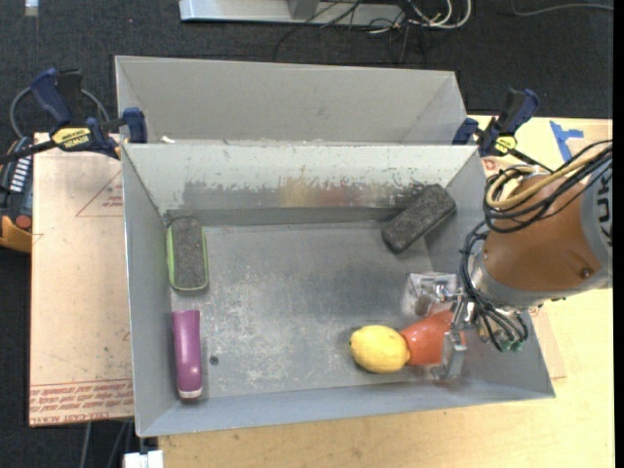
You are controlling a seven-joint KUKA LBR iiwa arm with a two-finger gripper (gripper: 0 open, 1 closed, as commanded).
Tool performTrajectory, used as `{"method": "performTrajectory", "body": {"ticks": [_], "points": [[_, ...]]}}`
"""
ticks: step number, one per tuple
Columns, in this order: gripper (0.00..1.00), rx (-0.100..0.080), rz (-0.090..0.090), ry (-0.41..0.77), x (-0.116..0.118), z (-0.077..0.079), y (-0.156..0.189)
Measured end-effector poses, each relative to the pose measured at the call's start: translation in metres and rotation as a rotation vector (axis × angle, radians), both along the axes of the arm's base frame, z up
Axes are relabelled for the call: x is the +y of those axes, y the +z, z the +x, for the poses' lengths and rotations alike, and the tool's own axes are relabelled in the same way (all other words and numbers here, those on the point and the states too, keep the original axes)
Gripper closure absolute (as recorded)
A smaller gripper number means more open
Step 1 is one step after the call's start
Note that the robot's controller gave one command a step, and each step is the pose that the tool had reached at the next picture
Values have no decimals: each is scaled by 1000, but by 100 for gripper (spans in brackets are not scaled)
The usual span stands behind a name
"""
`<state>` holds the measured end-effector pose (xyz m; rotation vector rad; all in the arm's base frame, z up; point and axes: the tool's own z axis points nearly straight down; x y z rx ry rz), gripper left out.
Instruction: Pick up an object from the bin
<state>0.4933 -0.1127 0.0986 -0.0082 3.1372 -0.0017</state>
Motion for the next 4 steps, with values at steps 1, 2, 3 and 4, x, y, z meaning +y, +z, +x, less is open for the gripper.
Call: {"method": "performTrajectory", "body": {"ticks": [1, 2, 3, 4], "points": [[0, 3, 9, -344, 87, -3, -30], [100, -4, 4, 159, 37, -9, -28], [100, -4, 4, 159, 37, -9, -28], [100, -2, 4, 158, 37, -10, -27]]}}
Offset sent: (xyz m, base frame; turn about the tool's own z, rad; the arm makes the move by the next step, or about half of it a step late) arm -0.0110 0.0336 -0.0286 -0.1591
